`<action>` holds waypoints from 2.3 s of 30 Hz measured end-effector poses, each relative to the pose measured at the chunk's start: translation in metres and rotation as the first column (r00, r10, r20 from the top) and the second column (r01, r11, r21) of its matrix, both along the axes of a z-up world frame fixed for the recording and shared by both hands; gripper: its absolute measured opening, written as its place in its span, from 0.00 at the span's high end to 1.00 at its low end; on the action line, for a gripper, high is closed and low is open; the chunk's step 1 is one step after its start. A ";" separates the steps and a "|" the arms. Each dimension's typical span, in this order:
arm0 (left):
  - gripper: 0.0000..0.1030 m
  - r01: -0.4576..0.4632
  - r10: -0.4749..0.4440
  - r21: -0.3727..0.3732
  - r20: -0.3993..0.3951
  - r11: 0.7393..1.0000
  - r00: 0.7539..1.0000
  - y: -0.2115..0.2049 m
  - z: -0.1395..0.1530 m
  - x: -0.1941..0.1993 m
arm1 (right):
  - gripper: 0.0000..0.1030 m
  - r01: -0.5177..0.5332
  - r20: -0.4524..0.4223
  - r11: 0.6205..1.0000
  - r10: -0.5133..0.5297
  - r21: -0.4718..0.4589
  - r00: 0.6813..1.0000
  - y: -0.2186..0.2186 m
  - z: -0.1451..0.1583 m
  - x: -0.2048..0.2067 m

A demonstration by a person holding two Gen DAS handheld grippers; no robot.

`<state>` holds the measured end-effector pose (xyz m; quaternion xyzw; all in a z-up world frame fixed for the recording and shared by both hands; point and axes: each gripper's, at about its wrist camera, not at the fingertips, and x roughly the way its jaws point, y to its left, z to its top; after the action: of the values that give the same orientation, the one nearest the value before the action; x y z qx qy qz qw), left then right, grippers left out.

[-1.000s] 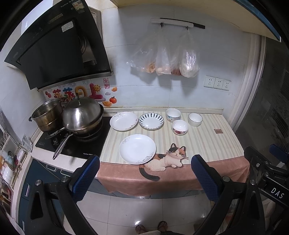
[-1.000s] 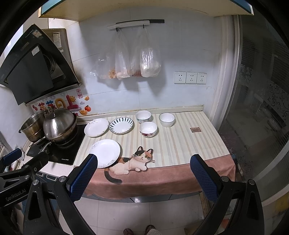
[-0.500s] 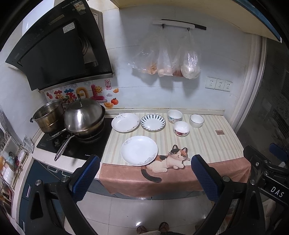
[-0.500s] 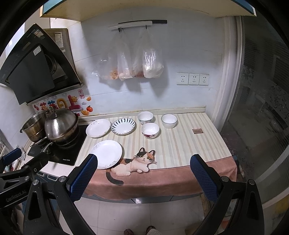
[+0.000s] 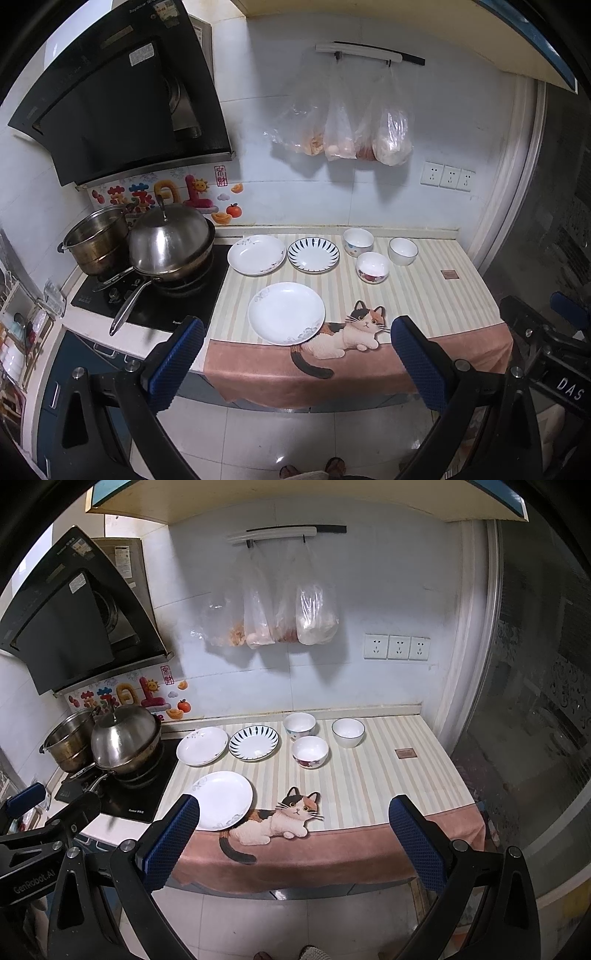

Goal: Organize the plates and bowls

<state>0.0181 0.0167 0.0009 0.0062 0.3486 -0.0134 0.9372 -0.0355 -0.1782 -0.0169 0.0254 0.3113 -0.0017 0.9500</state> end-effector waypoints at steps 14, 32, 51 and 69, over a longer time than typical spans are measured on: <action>0.00 -0.065 0.048 -0.071 -0.217 0.995 0.975 0.071 -0.120 0.136 | 0.00 -0.077 -0.250 0.975 0.130 0.208 0.959 0.017 -0.147 0.141; 0.34 -0.188 0.051 -0.143 -0.650 0.972 0.758 0.123 -0.364 0.333 | 0.26 -0.167 -0.624 0.905 0.395 0.392 0.674 0.080 -0.418 0.406; 0.58 -0.119 0.008 -0.121 -0.665 0.985 0.747 0.107 -0.372 0.313 | 0.84 -0.214 -0.643 0.873 0.471 0.439 0.604 0.096 -0.445 0.433; 0.58 0.020 -0.119 -0.164 -0.620 0.986 0.776 0.020 -0.335 0.298 | 0.84 -0.157 -0.599 0.894 0.403 0.420 0.692 -0.009 -0.403 0.408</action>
<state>0.3163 0.0368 -0.3342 -0.0551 0.6382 -0.0753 0.7642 0.3726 -0.1871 -0.4203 0.1362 0.6281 0.1895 0.7423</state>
